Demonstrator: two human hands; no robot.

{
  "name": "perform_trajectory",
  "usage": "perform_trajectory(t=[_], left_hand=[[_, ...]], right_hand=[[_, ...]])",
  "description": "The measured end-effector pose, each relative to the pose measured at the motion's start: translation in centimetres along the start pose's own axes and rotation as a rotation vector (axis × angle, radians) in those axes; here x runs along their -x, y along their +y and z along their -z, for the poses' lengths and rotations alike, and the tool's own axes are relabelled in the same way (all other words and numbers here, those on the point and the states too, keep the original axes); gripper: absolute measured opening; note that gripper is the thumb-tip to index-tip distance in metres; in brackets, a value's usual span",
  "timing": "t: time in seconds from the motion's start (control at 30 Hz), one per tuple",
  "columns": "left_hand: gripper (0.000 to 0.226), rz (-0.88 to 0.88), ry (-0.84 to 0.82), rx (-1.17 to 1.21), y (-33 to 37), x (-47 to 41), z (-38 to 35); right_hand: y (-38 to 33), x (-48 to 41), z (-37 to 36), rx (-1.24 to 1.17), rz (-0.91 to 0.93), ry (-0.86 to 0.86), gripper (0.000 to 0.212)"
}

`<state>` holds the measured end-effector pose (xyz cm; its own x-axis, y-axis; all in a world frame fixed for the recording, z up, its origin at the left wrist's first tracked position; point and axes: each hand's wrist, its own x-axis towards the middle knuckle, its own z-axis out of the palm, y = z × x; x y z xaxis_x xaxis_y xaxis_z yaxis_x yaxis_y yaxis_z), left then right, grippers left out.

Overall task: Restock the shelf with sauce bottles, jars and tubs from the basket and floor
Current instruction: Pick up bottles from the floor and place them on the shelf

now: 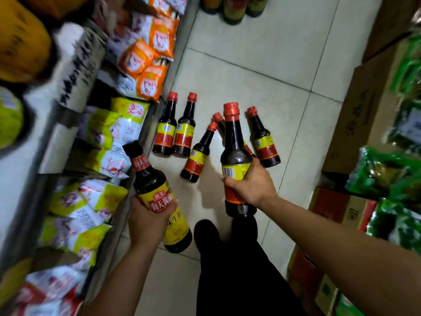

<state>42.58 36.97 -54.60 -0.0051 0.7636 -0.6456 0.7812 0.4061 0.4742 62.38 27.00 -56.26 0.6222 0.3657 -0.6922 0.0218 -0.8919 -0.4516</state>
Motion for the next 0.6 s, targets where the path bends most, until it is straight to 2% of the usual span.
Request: perform_trajectory(t=[0.23,0.47,0.6], left_hand=[[0.062,0.003,0.011,0.159,7.4,8.7,6.7],[0.062,-0.093,0.049,0.254,14.7,17.1,13.6],[0.069,-0.146,0.075,0.299,17.8,20.8,16.9]], right_hand=[[-5.6,10.0,8.4,-0.060,0.031,0.015,0.066],[-10.8,18.9,17.7,-0.044,0.081,0.079,0.067],[-13.2,22.8,21.3,-0.092,0.109,0.102,0.064]])
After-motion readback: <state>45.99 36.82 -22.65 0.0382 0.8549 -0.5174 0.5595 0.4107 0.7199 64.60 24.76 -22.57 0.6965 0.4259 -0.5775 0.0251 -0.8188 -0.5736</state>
